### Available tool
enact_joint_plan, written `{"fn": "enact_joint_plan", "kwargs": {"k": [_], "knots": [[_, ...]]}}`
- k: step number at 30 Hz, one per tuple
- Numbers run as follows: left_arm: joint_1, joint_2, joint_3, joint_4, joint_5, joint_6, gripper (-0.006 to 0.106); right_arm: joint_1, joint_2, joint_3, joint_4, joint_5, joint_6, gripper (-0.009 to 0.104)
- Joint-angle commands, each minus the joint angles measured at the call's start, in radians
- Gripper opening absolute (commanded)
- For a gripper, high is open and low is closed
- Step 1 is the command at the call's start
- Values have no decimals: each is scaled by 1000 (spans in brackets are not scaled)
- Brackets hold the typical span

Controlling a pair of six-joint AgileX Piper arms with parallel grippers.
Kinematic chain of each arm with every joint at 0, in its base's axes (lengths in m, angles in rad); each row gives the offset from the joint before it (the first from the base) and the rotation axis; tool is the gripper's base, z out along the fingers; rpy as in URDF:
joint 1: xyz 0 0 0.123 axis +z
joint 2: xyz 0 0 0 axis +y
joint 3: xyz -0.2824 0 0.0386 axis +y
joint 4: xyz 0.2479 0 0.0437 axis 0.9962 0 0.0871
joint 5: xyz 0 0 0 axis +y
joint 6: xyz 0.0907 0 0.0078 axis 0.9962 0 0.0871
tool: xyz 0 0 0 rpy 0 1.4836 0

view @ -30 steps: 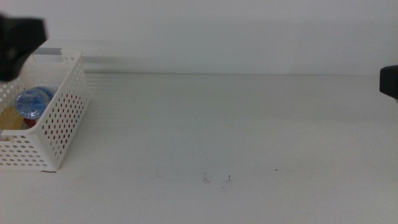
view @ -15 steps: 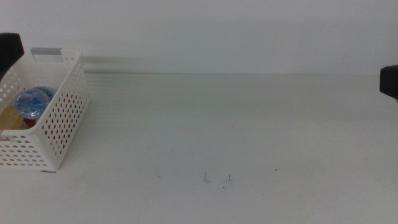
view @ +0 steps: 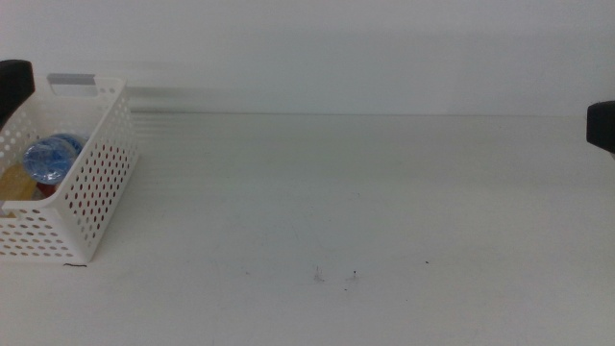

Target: Use arms to grab the bottles and put them into the dustbin to the left of the table.

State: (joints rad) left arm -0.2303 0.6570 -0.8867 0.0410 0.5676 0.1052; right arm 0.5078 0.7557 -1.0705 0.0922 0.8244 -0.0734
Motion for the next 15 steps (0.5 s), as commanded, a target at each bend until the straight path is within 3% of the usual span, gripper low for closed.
{"fn": "enact_joint_plan", "kwargs": {"k": [1,9,15], "knots": [[0,-4,2,3,-12,0,94,-10,-2,-8,-3,-8,-1,90],[1,-31,121,-49,-36,0,94,-12,-21,56,-16,-37,-2,90],[53,-192,318,-49,-90,0,94,-179,-129,380,4,-322,-2,90]]}}
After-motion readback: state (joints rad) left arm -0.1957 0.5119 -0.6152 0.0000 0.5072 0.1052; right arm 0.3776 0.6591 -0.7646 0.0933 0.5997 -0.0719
